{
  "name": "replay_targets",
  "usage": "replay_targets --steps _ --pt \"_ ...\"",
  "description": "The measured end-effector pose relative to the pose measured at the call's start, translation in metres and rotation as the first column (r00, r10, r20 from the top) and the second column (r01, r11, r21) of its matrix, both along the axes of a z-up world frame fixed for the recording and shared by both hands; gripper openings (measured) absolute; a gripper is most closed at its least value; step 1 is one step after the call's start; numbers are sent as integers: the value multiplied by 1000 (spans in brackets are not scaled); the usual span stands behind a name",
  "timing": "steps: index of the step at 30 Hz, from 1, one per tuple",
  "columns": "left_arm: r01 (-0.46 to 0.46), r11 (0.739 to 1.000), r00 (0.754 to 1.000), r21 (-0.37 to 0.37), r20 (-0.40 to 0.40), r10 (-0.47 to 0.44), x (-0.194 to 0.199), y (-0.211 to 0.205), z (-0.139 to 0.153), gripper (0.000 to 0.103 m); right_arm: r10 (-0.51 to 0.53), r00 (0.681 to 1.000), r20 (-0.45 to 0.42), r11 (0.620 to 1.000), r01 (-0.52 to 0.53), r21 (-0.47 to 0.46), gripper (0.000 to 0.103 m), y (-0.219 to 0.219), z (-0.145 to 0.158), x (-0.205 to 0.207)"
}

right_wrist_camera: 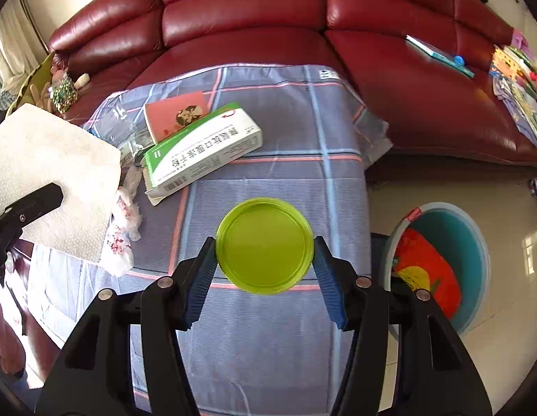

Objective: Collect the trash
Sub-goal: 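Carry towel and lid over the teal bin and open both tools to drop them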

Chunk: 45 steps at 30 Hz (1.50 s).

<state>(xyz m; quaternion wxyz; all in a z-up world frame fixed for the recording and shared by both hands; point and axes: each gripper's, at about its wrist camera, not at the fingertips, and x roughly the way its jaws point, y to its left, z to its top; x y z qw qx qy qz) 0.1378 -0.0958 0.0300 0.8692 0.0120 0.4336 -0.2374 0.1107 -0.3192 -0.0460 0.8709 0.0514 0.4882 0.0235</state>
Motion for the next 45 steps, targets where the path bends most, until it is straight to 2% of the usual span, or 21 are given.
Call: replay_targets --steps 5,9,16,22,25,29,38,39,41,42,43,45 --pt "95 995 995 13 18 -95 -12 -50 7 2 -95 995 32 995 94 19 53 -53 9 -27" --pt "203 979 979 30 12 -203 -23 -102 3 2 -186 981 49 982 185 31 53 -104 12 -51" --pt "380 925 924 13 -47 -379 -40 -197 -23 2 -326 944 45 945 324 44 53 -183 6 -88" --pt "483 875 873 22 -93 -479 -47 -269 -51 2 -397 917 24 916 395 69 53 -230 -9 -104" --pt "517 855 852 32 -120 -510 -47 -297 -67 2 -419 908 0 906 417 76 53 -247 -21 -107" --pt "538 842 835 39 -164 -526 -42 -325 -89 2 -435 900 -30 896 436 82 53 -263 -34 -106" --pt "539 841 821 52 -257 -510 -20 -358 -135 4 -446 892 -77 889 451 83 54 -279 -56 -96" --pt "539 841 819 52 -267 -508 -18 -362 -137 6 -447 891 -80 888 453 85 54 -281 -58 -95" --pt "529 845 827 74 -267 -494 -16 -365 -140 29 -448 890 -86 887 455 85 54 -282 -60 -93" --pt "522 849 836 87 -252 -488 -15 -364 -139 49 -447 890 -88 887 454 85 54 -282 -61 -92" --pt "511 854 846 100 -233 -479 -16 -362 -138 63 -446 890 -89 887 453 83 54 -281 -61 -92" --pt "498 860 856 106 -216 -469 -15 -360 -136 69 -444 891 -92 888 452 84 54 -281 -62 -90"
